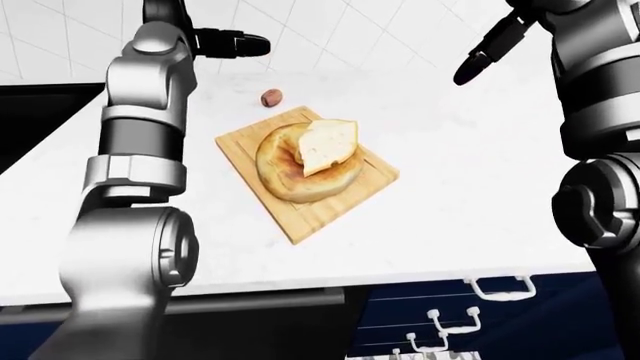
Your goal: Pick up the wedge of cheese and place it on the slice of bread to prepare a simple cheese on bread dish.
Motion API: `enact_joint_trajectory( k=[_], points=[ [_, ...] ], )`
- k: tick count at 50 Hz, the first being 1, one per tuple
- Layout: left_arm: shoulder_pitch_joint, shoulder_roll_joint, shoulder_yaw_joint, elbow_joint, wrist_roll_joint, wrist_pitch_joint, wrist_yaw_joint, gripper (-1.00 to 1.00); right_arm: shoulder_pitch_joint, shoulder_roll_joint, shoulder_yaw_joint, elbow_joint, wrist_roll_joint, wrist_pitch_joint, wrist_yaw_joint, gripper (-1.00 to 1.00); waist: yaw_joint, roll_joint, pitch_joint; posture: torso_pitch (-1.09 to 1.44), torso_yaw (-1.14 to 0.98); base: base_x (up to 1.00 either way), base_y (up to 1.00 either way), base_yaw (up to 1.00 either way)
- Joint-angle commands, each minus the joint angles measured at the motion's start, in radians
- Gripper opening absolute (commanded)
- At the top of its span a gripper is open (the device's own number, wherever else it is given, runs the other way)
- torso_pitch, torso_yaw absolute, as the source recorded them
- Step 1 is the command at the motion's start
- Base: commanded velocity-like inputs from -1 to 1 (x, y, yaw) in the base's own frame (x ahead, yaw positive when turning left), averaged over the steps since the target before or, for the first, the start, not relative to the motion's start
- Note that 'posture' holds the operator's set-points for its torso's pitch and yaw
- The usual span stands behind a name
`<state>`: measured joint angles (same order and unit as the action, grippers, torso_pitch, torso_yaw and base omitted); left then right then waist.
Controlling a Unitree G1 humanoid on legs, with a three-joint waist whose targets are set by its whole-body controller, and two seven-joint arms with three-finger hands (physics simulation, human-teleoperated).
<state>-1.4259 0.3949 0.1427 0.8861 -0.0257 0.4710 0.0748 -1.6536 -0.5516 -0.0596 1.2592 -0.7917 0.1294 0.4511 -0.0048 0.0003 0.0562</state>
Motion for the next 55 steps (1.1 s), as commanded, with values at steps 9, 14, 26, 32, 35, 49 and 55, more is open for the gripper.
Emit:
enact_joint_trajectory(
  k=[9, 14, 26, 32, 35, 49, 55],
  points=[
    [-0.057, 0.012, 0.000, -0.065, 0.006, -0.002, 0.004, 1.00, -0.057, -0.018, -0.004, -0.053, -0.001, -0.006, -0.005, 1.00, -0.001, -0.002, -0.033, 0.00, 0.00, 0.00, 0.00, 0.00],
    [-0.067, 0.012, -0.001, -0.082, 0.009, 0.014, 0.004, 1.00, -0.060, -0.023, -0.005, -0.056, -0.002, -0.005, -0.002, 1.00, -0.001, -0.002, -0.032, 0.00, 0.00, 0.00, 0.00, 0.00],
    [-0.074, 0.016, 0.002, -0.098, 0.009, 0.028, 0.002, 1.00, -0.063, -0.024, -0.005, -0.057, -0.004, -0.002, 0.000, 1.00, -0.001, -0.002, -0.030, 0.00, 0.00, 0.00, 0.00, 0.00],
    [-0.080, 0.021, 0.003, -0.129, 0.007, 0.054, -0.002, 1.00, -0.064, -0.022, -0.004, -0.056, -0.005, -0.001, 0.000, 1.00, -0.002, -0.002, -0.029, 0.00, 0.00, 0.00, 0.00, 0.00],
    [-0.078, 0.019, 0.002, -0.140, 0.006, 0.060, -0.001, 1.00, -0.061, -0.024, -0.005, -0.058, -0.005, -0.001, 0.000, 1.00, -0.002, -0.002, -0.028, 0.00, 0.00, 0.00, 0.00, 0.00],
    [-0.067, 0.017, 0.004, -0.142, 0.004, 0.054, 0.000, 1.00, -0.061, -0.024, -0.006, -0.058, -0.006, 0.001, -0.001, 1.00, -0.001, -0.002, -0.028, 0.00, 0.00, 0.00, 0.00, 0.00],
    [-0.072, 0.016, 0.003, -0.131, 0.004, 0.049, 0.001, 1.00, -0.062, -0.025, -0.007, -0.053, -0.004, -0.003, -0.004, 1.00, -0.001, -0.002, -0.029, 0.00, 0.00, 0.00, 0.00, 0.00]
  ],
)
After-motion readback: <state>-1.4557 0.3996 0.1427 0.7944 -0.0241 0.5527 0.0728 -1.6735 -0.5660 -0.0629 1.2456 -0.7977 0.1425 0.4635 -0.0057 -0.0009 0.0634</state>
